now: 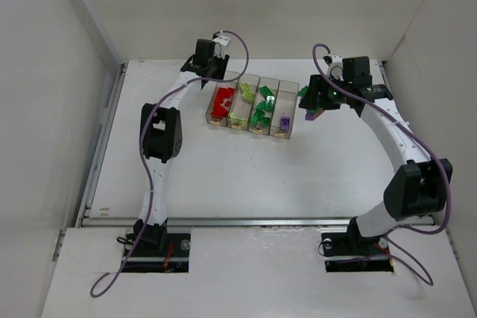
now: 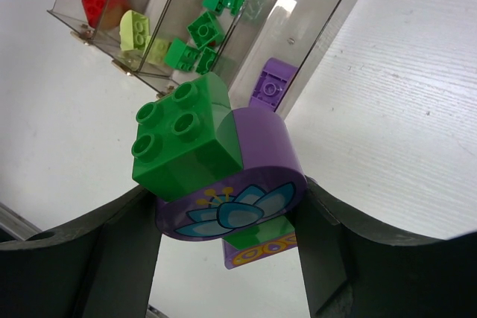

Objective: Sort the legos into containers by color

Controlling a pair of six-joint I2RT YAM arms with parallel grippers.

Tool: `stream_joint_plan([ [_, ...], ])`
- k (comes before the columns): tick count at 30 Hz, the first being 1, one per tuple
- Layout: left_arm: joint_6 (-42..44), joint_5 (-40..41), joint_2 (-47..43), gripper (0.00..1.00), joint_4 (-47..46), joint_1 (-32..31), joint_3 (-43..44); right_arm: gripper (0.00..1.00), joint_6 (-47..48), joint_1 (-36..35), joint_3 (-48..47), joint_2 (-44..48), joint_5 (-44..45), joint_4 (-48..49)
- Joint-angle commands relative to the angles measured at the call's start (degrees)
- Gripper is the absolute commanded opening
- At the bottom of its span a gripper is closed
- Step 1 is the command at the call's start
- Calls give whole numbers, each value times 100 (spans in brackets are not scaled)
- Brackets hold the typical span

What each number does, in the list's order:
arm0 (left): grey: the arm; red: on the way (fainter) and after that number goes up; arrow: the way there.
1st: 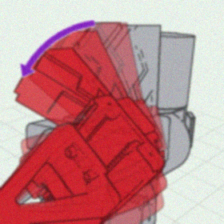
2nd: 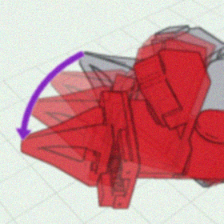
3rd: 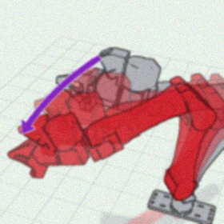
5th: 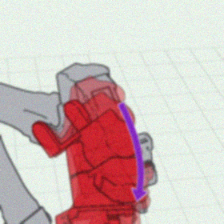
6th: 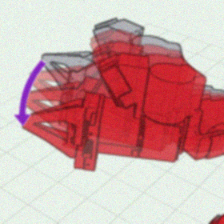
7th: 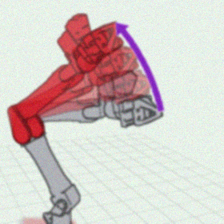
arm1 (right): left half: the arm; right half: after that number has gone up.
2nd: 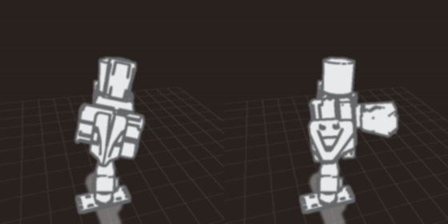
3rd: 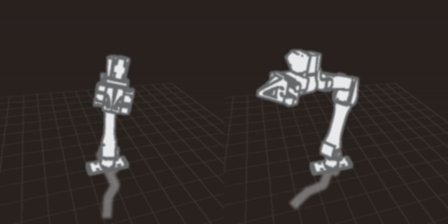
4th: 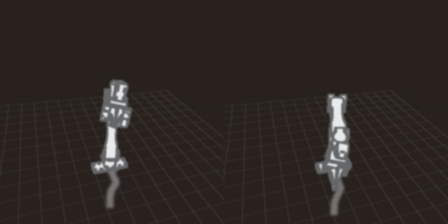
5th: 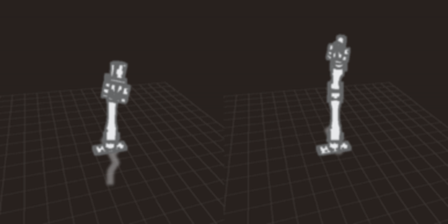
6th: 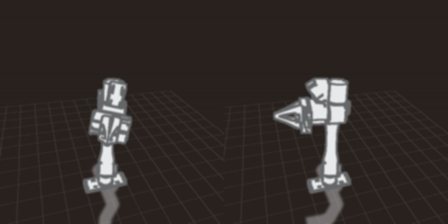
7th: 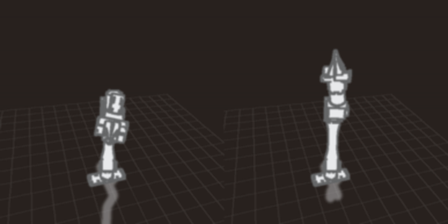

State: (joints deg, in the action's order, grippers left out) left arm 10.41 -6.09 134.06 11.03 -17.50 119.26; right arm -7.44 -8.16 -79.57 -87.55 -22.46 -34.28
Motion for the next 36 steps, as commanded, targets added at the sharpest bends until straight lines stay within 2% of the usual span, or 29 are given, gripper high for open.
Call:
stream_joint_plan([
  [1,58,757,-521,40,57,71,-245,0,-64,43,-366,1,-118,211],
  [7,57,636,-521,39,5,238,-623,0,-231,43,-419,-61,-66,211],
  [12,-4,232,-521,25,-48,414,-834,0,-398,43,-419,-113,-66,273],
  [16,-233,-121,-688,24,-48,554,-896,0,-451,43,-419,-113,5,273],
  [19,-356,-174,-688,35,83,607,-599,0,-503,43,-419,-113,5,273],
  [21,-408,-112,-688,45,153,607,-422,0,-504,43,-419,-113,57,273],
  [22,-409,-173,-740,53,154,607,-291,0,-504,-9,-419,-113,57,334],
  [27,-260,-735,-794,67,312,554,-368,0,-618,-71,-366,-113,110,335],
  [31,21,-631,-794,67,14,440,-939,0,-618,-133,-366,-113,110,387],
  [36,75,-534,-478,55,14,440,-940,0,-671,-317,-366,-61,215,387],
])
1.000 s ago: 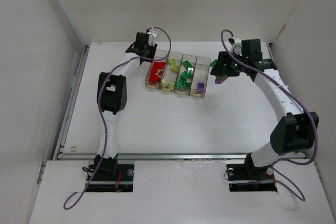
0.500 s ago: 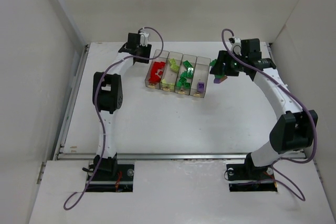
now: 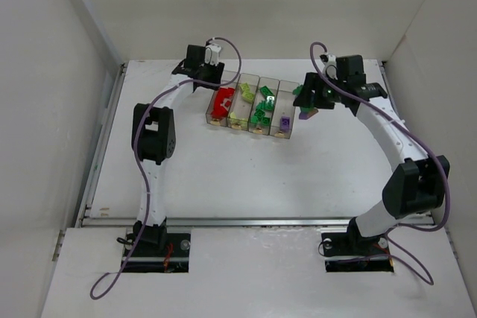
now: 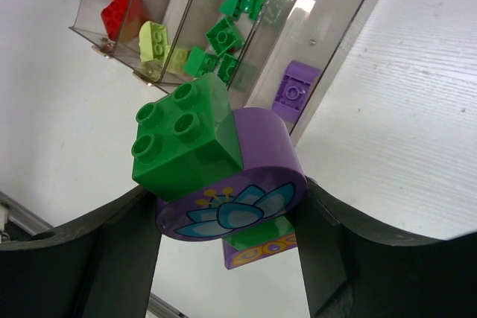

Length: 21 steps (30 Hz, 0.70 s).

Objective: Sort the legos into containers by color

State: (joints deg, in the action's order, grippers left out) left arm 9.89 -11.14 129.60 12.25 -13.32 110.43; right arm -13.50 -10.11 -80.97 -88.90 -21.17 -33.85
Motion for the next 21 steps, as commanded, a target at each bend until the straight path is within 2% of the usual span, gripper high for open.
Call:
stream_joint_plan([
  [1,127,-99,-31,52,-109,23,4,0,-126,-175,-226,75,87,396],
  [7,127,-99,74,22,-109,23,5,0,-241,-290,-121,136,87,527],
  [10,49,-47,74,15,-47,23,-56,0,-355,-343,19,207,148,642],
  [12,-22,-47,13,1,-47,23,-241,0,-417,-395,89,338,200,703],
  [21,-1058,-107,-163,0,155,277,-619,0,-531,-861,152,322,658,862],
])
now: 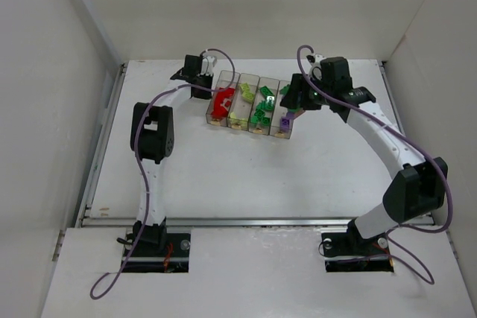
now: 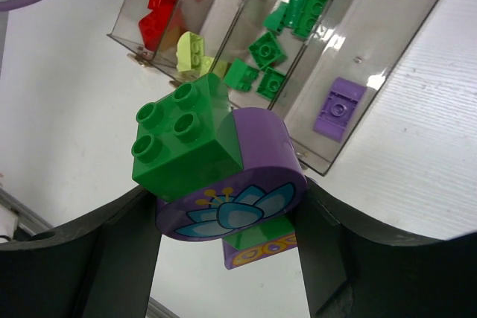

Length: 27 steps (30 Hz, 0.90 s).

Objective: Sort the legos into containers by color

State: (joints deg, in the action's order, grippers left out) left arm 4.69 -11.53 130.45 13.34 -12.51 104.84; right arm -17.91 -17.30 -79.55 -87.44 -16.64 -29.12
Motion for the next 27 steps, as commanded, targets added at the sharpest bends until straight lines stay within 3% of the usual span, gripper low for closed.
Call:
stream_joint_plan([
  [1,-591,-260,-301,0,46,197,-121,0,-151,-229,10,175,266,390],
  [3,-706,-349,-459,0,-59,197,-182,0,-151,-283,-43,175,267,390],
  [6,-794,-350,-731,31,-332,197,-244,0,-151,-283,-43,175,267,337],
  [7,-794,-289,-793,51,-332,197,-244,0,-151,-283,-95,122,319,276],
  [9,-664,-157,-933,63,-412,118,-244,0,-98,-283,-96,122,320,276],
  [11,-347,-104,-934,70,-412,38,-192,0,-98,-335,-35,122,320,328],
  [18,-266,422,-872,76,-464,-102,-139,0,-98,-335,-34,122,267,381],
  [21,-267,704,-820,100,-403,-155,202,0,-98,-335,-34,122,319,381],
  [24,574,1423,-889,100,-280,-418,650,0,-98,-335,-34,122,320,381],
  [25,942,2104,-890,100,-419,-523,887,0,-98,-335,-34,70,320,381],
  [27,1890,2627,-978,100,-726,-699,1099,0,-46,-335,-34,69,320,433],
])
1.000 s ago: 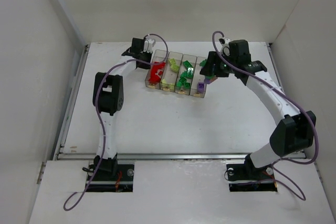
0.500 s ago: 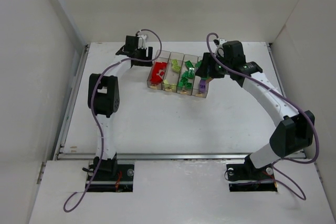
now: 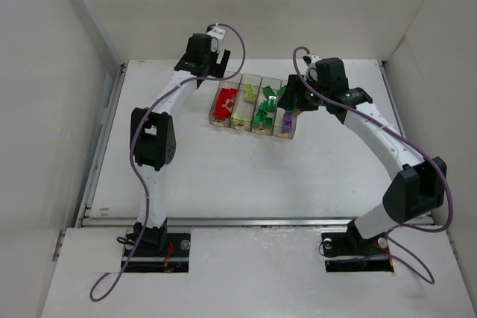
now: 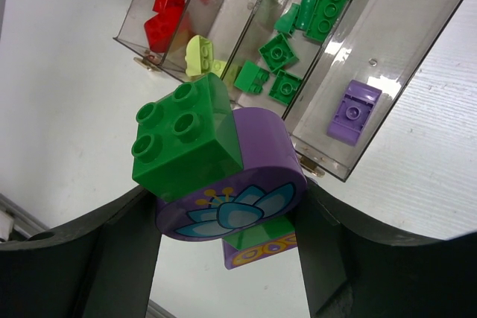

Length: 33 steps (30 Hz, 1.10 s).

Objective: Sort the legos into containers by color

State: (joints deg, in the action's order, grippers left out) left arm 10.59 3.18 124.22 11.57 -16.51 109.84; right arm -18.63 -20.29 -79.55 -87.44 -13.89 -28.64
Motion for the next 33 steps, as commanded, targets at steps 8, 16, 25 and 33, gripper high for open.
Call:
stream_joint_plan([
  [8,1033,-438,-214,98,-113,-168,223,0,26,-97,-96,-36,-79,439],
  [16,295,-670,382,85,283,-107,274,0,26,-98,-34,78,-26,377],
  [25,49,-810,691,78,170,-107,222,0,26,-221,18,78,27,377],
  [33,-162,-669,814,26,293,-107,275,0,26,-221,71,139,27,377],
])
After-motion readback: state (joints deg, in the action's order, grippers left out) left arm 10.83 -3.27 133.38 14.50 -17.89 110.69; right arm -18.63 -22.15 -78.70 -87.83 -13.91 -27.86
